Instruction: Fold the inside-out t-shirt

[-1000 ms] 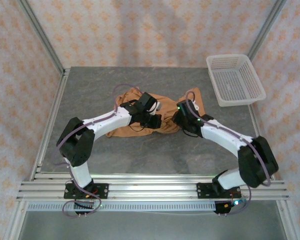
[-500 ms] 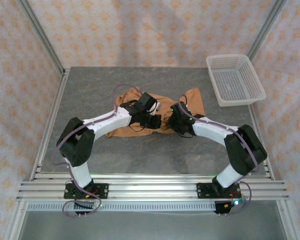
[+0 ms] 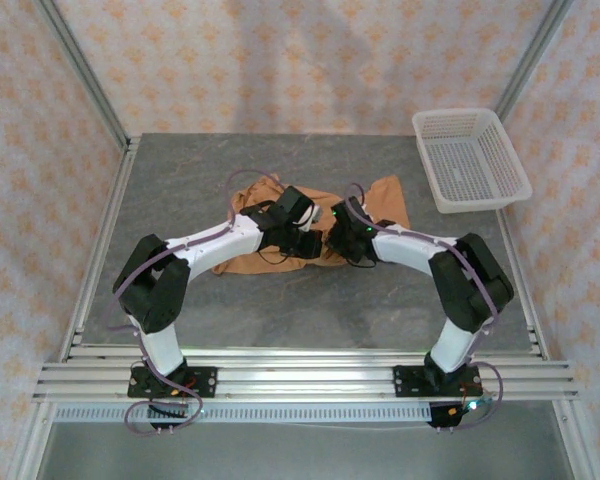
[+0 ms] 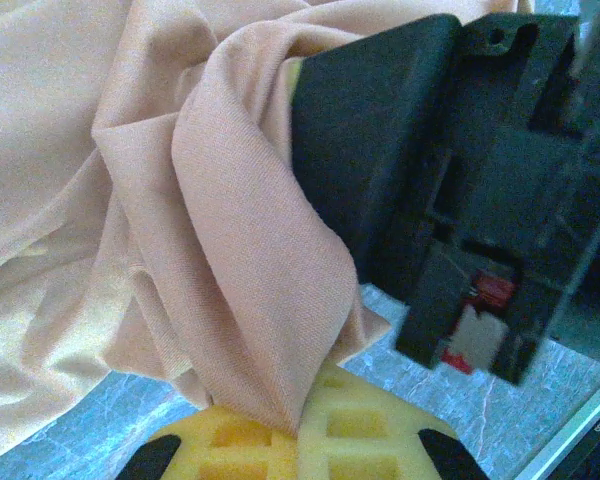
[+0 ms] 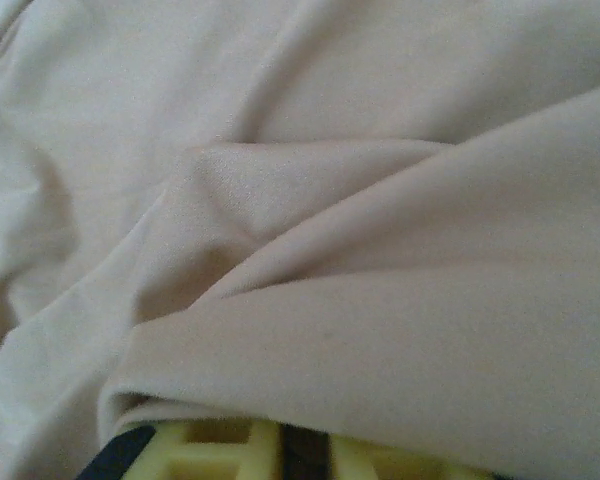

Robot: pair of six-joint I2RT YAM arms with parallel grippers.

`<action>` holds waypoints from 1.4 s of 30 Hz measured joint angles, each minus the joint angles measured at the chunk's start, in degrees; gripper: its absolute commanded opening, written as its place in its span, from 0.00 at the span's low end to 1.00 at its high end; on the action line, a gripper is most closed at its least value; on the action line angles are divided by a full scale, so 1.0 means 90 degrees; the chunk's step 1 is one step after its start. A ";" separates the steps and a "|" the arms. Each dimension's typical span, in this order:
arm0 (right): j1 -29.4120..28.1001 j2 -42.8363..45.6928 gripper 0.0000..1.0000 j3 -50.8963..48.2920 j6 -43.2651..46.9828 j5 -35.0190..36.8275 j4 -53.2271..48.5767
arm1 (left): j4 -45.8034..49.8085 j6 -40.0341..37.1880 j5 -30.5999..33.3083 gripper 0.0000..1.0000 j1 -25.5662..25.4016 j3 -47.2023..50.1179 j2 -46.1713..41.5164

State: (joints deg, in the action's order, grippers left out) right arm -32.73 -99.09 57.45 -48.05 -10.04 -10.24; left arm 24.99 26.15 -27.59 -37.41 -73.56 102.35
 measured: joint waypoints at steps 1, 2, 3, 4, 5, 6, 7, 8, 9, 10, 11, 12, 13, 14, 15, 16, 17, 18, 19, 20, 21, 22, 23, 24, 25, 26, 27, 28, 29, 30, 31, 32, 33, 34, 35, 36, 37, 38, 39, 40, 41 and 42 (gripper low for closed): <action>0.0000 -0.0015 0.00 0.0029 0.0007 0.0002 -0.0027 | 0.0002 -0.0002 0.0002 0.00 0.0000 0.0002 0.0000; 0.0000 -0.0010 0.00 0.0058 0.0075 0.0019 -0.0073 | 0.0002 -0.0005 0.0010 0.00 0.0002 0.0002 0.0000; 0.0000 0.0012 0.00 0.0085 0.0104 0.0027 -0.0109 | 0.0005 -0.0005 0.0019 0.00 0.0005 0.0002 0.0000; 0.0000 0.0073 0.00 0.0097 0.0155 0.0046 -0.0148 | 0.0007 -0.0010 0.0024 0.00 0.0015 0.0002 0.0000; 0.0000 0.0187 0.00 0.0095 0.0202 0.0058 -0.0250 | 0.0010 -0.0022 0.0032 0.00 0.0039 0.0002 0.0000; 0.0000 0.0364 0.00 0.0090 0.0248 0.0068 -0.0355 | 0.0015 -0.0029 0.0044 0.00 0.0070 0.0000 0.0000; 0.0000 0.0602 0.00 0.0073 0.0313 0.0070 -0.0454 | 0.0034 -0.0029 0.0044 0.00 0.0121 -0.0015 0.0000; 0.0000 0.0947 0.00 0.0039 0.0374 0.0070 -0.0532 | 0.0056 -0.0029 0.0046 0.00 0.0197 -0.0051 0.0002; 0.0000 0.1307 0.00 -0.0022 0.0442 0.0063 -0.0561 | 0.0073 -0.0029 0.0046 0.00 0.0274 -0.0100 0.0010; 0.0000 0.1770 0.00 -0.0126 0.0505 0.0039 -0.0583 | 0.0097 -0.0029 0.0046 0.00 0.0374 -0.0189 0.0029; 0.0000 0.2203 0.00 -0.0231 0.0556 0.0017 -0.0593 | 0.0104 -0.0029 0.0044 0.00 0.0459 -0.0313 0.0080; 0.0000 0.2640 0.00 -0.0350 0.0600 -0.0002 -0.0595 | 0.0100 -0.0029 0.0044 0.00 0.0525 -0.0447 0.0146; -0.0002 0.3092 0.00 -0.0508 0.0644 -0.0015 -0.0583 | 0.0078 -0.0029 0.0044 0.00 0.0605 -0.0602 0.0243; 0.0000 0.3497 0.00 -0.0678 0.0685 -0.0044 -0.0595 | 0.0039 -0.0027 0.0034 0.00 0.0656 -0.0712 0.0335; -0.0002 0.3818 0.00 -0.0850 0.0704 -0.0058 -0.0593 | -0.0010 -0.0024 -0.0015 0.00 0.0675 -0.0784 0.0413; 0.0000 0.4160 0.00 -0.1105 0.0709 -0.0070 -0.0588 | -0.0080 -0.0012 -0.0061 0.00 0.0668 -0.0826 0.0486; 0.0005 0.4425 0.00 -0.1358 0.0709 -0.0075 -0.0588 | -0.0138 0.0002 -0.0117 0.00 0.0653 -0.0831 0.0537; 0.0010 0.4626 0.00 -0.1605 0.0704 -0.0073 -0.0583 | -0.0160 0.0024 -0.0175 0.00 0.0627 -0.0826 0.0576; 0.0017 0.4823 0.00 -0.1936 0.0697 -0.0068 -0.0537 | -0.0187 0.0056 -0.0214 0.00 0.0588 -0.0811 0.0614; 0.0024 0.5000 0.00 -0.2293 0.0658 -0.0053 -0.0483 | -0.0223 0.0092 -0.0233 0.00 0.0551 -0.0784 0.0644; 0.0034 0.5129 0.00 -0.2616 0.0610 -0.0051 -0.0420 | -0.0260 0.0109 -0.0245 0.00 0.0525 -0.0738 0.0653; 0.0036 0.5226 0.00 -0.2975 0.0544 -0.0053 -0.0367 | -0.0277 0.0121 -0.0272 0.00 0.0498 -0.0687 0.0658; 0.0041 0.5243 0.00 -0.3247 0.0478 -0.0058 -0.0316 | -0.0284 0.0146 -0.0289 0.00 0.0461 -0.0644 0.0658; 0.0046 0.5202 0.04 -0.3441 0.0430 -0.0097 -0.0238 | -0.0284 0.0165 -0.0301 0.00 0.0420 -0.0612 0.0661; 0.0046 0.5105 0.17 -0.3582 0.0376 -0.0148 -0.0182 | -0.0279 0.0170 -0.0318 0.00 0.0357 -0.0600 0.0668; 0.0056 0.4983 0.26 -0.3619 0.0328 -0.0202 -0.0148 | -0.0289 0.0189 -0.0318 0.00 0.0291 -0.0600 0.0675; 0.0061 0.4864 0.31 -0.3611 0.0316 -0.0223 -0.0136 | -0.0296 0.0209 -0.0279 0.00 0.0231 -0.0600 0.0678; 0.0061 0.4758 0.35 -0.3575 0.0301 -0.0253 -0.0131 | -0.0308 0.0221 -0.0260 0.00 0.0177 -0.0600 0.0678; 0.0061 0.4658 0.35 -0.3502 0.0311 -0.0260 -0.0153 | -0.0323 0.0233 -0.0236 0.00 0.0131 -0.0600 0.0678; 0.0058 0.4588 0.34 -0.3402 0.0321 -0.0260 -0.0206 | -0.0333 0.0240 -0.0221 0.00 0.0087 -0.0600 0.0678; 0.0058 0.4517 0.28 -0.3242 0.0338 -0.0245 -0.0272 | -0.0338 0.0260 -0.0219 0.00 0.0049 -0.0600 0.0675; 0.0058 0.4471 0.22 -0.3070 0.0359 -0.0226 -0.0304 | -0.0352 0.0267 -0.0219 0.00 0.0015 -0.0597 0.0678; 0.0058 0.4430 0.16 -0.2902 0.0396 -0.0206 -0.0316 | -0.0379 0.0279 -0.0219 0.00 -0.0012 -0.0588 0.0678; 0.0058 0.4362 0.14 -0.2688 0.0415 -0.0192 -0.0313 | -0.0423 0.0284 -0.0219 0.00 -0.0041 -0.0563 0.0675; 0.0061 0.4257 0.16 -0.2480 0.0444 -0.0172 -0.0306 | -0.0430 0.0284 -0.0219 0.00 -0.0053 -0.0539 0.0675; 0.0058 0.4143 0.19 -0.2314 0.0491 -0.0172 -0.0306 | -0.0437 0.0284 -0.0214 0.00 -0.0053 -0.0510 0.0675; 0.0058 0.3966 0.23 -0.2123 0.0542 -0.0177 -0.0308 | -0.0440 0.0284 -0.0209 0.00 -0.0053 -0.0478 0.0675; 0.0058 0.3803 0.25 -0.1984 0.0576 -0.0175 -0.0301 | -0.0437 0.0284 -0.0197 0.00 -0.0053 -0.0457 0.0675; 0.0051 0.3565 0.26 -0.1814 0.0661 -0.0180 -0.0308 | -0.0437 0.0284 -0.0192 0.00 -0.0053 -0.0437 0.0675; 0.0034 0.3344 0.28 -0.1683 0.0716 -0.0177 -0.0318 | -0.0435 0.0284 -0.0185 0.00 -0.0051 -0.0425 0.0675; 0.0017 0.3143 0.30 -0.1576 0.0755 -0.0175 -0.0330 | -0.0435 0.0284 -0.0170 0.00 -0.0051 -0.0425 0.0675; -0.0022 0.2914 0.32 -0.1472 0.0828 -0.0172 -0.0362 | -0.0435 0.0284 -0.0170 0.00 -0.0053 -0.0425 0.0673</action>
State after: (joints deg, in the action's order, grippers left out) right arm -32.93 -72.86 44.21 -40.60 -11.60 -13.50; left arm 21.08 28.71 -29.12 -37.89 -77.38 108.40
